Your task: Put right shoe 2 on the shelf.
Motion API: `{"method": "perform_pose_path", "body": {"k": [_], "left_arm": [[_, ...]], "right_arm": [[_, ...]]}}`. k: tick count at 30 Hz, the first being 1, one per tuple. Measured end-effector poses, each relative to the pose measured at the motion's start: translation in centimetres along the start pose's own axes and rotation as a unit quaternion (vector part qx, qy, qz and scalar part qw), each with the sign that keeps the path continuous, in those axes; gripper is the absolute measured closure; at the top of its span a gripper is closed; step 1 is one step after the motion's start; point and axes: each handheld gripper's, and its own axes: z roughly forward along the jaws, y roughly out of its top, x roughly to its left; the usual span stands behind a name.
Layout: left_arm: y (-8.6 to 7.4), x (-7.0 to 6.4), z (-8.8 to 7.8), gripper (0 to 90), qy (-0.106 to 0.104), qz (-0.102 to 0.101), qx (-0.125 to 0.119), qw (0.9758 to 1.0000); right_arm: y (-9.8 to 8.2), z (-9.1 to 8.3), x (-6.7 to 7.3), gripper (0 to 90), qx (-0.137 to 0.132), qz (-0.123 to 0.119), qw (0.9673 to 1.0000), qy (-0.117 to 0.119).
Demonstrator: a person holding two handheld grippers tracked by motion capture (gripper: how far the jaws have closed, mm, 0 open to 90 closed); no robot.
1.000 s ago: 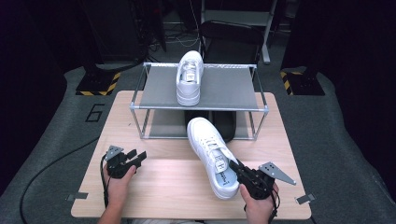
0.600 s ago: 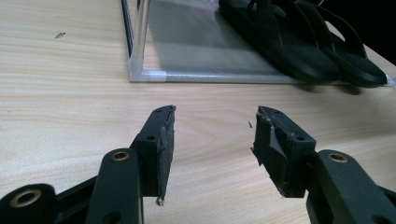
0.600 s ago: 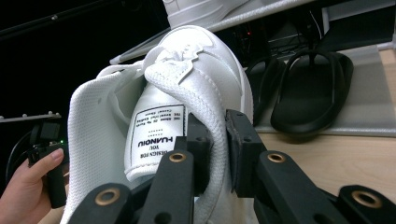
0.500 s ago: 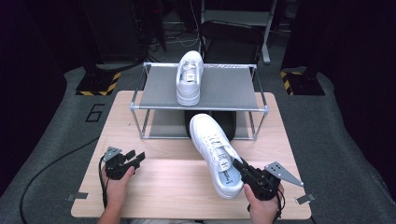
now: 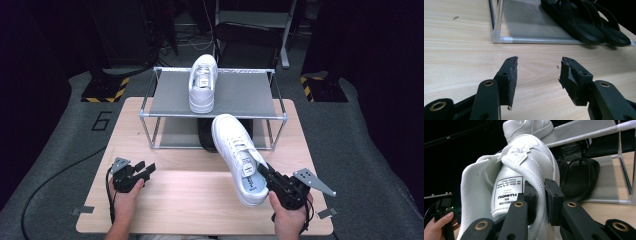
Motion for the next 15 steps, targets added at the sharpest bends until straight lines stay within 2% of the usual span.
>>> {"method": "perform_pose_path", "body": {"k": [8,15], "left_arm": [[0.0,0.0,0.0,47.8,-0.001,-0.001,0.002,1.0],[-0.1,0.0,0.0,47.8,0.001,-0.002,-0.004,1.0]], "right_arm": [[1.7,0.5,-0.5,80.4,-0.013,-0.003,0.9998,-0.012],[3.3,1.7,-1.4,80.4,-0.018,-0.007,0.9994,-0.027]]}}
